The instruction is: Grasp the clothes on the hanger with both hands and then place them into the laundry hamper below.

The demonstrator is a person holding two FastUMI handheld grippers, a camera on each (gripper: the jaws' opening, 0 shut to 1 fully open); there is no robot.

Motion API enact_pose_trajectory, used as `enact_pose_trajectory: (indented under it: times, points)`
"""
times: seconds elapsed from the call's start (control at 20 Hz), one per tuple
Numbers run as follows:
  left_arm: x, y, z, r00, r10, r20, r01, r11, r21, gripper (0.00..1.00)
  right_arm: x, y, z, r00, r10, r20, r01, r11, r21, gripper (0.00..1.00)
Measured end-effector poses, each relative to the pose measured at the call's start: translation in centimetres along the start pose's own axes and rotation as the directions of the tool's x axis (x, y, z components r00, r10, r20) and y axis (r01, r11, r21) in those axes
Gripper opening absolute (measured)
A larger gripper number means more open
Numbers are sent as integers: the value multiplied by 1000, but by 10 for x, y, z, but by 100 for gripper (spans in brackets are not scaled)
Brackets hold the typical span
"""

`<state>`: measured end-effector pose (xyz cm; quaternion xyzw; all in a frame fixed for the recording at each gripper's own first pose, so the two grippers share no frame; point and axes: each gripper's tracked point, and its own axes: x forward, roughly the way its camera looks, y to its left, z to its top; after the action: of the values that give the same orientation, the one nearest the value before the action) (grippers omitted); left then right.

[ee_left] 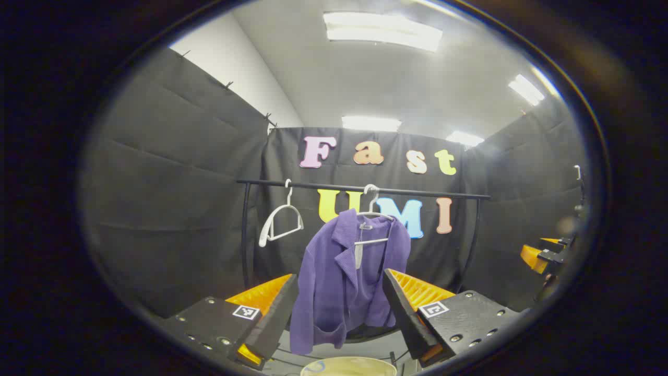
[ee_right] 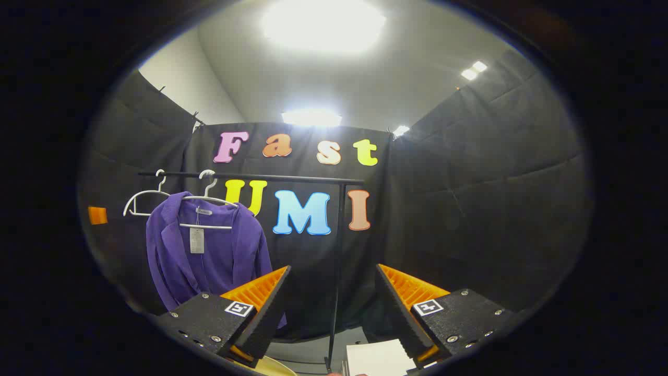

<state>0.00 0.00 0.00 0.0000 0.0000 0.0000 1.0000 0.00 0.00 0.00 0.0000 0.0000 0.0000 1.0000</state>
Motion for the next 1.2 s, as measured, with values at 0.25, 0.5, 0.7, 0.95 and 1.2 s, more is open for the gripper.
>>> enact_pose_trajectory:
  times: [0.25,0.5,0.7,0.95,1.2]
  points:
    - [-2,-6,-9,1000,-29,-11,29,1000,10,94,-5,6,-6,999,3,-40,-3,1000,20,95]
    - [-3,-1,-25,999,-30,-28,30,999,29,100,-13,17,-18,997,17,-73,-16,1000,2,95]
    - [-5,0,-39,998,-31,-59,29,999,-34,100,-17,24,-14,996,32,-87,-33,999,-16,95]
    - [-8,8,-52,996,-19,-93,16,1000,-27,94,-20,36,-2,994,67,-81,-70,997,-38,95]
    - [-20,10,-62,992,9,-123,-13,1000,-27,94,-17,51,-6,990,106,-99,-109,993,-34,95]
